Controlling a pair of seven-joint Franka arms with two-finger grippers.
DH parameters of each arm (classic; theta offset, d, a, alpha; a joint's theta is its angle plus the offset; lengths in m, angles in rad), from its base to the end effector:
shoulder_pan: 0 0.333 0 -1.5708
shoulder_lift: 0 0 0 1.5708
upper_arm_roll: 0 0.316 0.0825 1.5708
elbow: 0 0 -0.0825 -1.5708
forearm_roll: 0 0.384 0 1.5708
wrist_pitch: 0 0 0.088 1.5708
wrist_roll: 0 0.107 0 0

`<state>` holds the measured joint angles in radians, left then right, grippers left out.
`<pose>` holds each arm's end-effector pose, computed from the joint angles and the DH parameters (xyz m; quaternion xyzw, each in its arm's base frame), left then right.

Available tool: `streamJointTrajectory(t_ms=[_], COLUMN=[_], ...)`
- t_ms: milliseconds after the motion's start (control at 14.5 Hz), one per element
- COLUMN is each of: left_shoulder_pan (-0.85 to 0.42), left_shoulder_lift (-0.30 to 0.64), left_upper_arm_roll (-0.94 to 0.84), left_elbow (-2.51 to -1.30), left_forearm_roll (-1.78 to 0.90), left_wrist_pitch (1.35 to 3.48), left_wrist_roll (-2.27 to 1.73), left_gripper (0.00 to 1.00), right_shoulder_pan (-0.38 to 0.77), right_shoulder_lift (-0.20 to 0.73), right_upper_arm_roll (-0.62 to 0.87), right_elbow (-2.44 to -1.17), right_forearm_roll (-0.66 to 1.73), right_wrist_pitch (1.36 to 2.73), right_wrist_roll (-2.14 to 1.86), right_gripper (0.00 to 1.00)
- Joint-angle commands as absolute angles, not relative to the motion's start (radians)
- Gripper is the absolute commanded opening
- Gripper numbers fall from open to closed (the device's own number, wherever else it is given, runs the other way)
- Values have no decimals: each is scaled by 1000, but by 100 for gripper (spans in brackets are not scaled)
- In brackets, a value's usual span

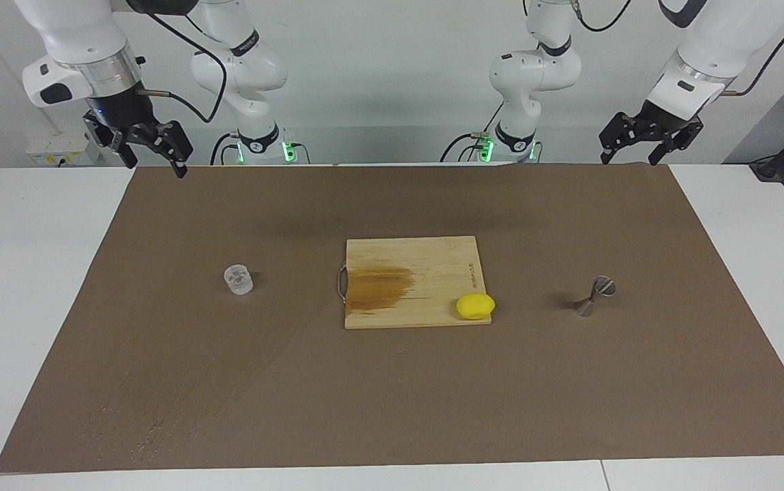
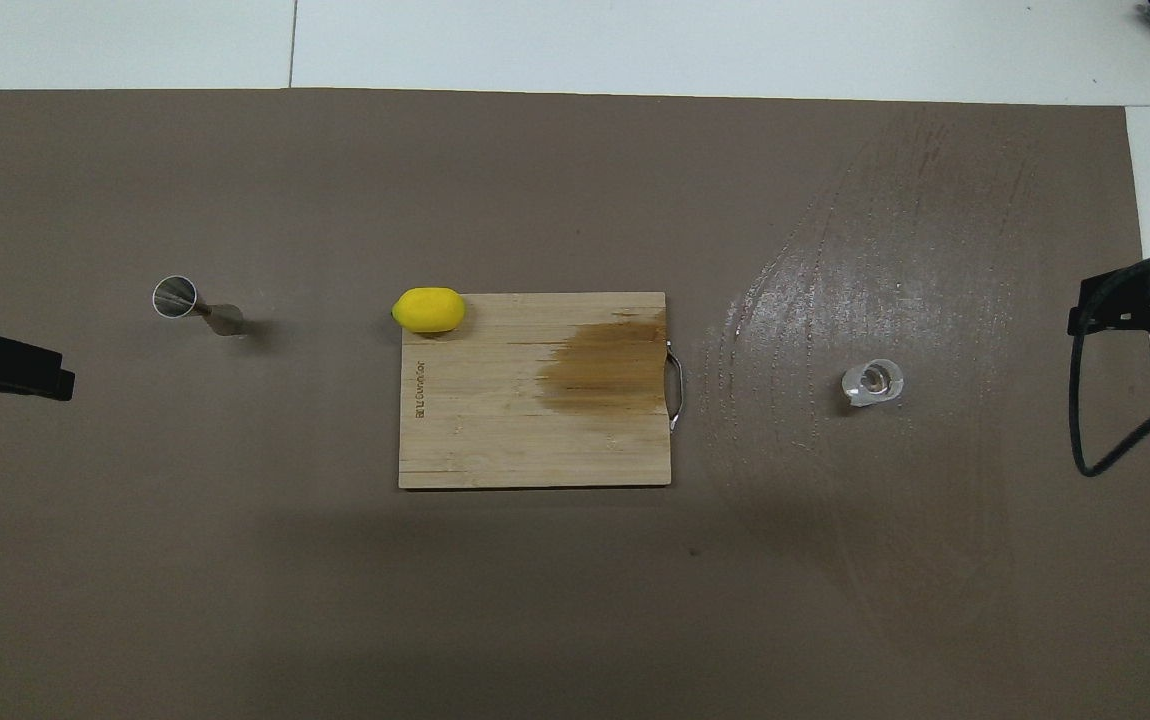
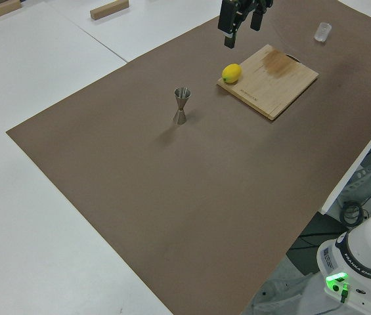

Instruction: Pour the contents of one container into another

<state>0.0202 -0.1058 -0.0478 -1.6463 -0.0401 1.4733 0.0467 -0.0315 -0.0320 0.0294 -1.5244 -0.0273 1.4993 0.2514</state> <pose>0.5103 -0.0201 0.6374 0.9986 -0.0382 -0.0335 0.0178 0.5374 -0.0039 0.6574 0.9917 -0.1274 0.0052 0.0135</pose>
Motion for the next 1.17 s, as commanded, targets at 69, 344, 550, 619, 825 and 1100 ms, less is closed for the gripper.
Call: streamJointTrajectory(t_ms=[69,344,550,619,825,1100], left_shoulder_pan=[15,14,12,12,24,55], left_shoulder_lift=[-95,-100,-98,-98,-92,-74], left_upper_arm_roll=[-49,-49,-51,-52,-49,-40], left_elbow=[-1629,-1643,-1638,-1637,-1632,-1663], left_forearm_roll=[-37,-37,-37,-37,-84,-225], left_wrist_pitch=[1463,1471,1467,1465,1477,1471], left_wrist_roll=[49,52,48,40,-26,-186], left_gripper=[100,100,100,100,100,100], right_shoulder_pan=[-35,-35,-35,-35,-34,-28], right_shoulder_lift=[-47,-51,-58,-60,-64,-64], right_upper_arm_roll=[38,38,40,40,40,40], right_elbow=[-1555,-1563,-1583,-1588,-1591,-1600], right_forearm_roll=[-23,-21,-21,-21,-20,-21], right_wrist_pitch=[1476,1480,1485,1483,1485,1517], right_wrist_roll=[278,276,261,259,261,259], right_gripper=[100,100,100,100,100,100])
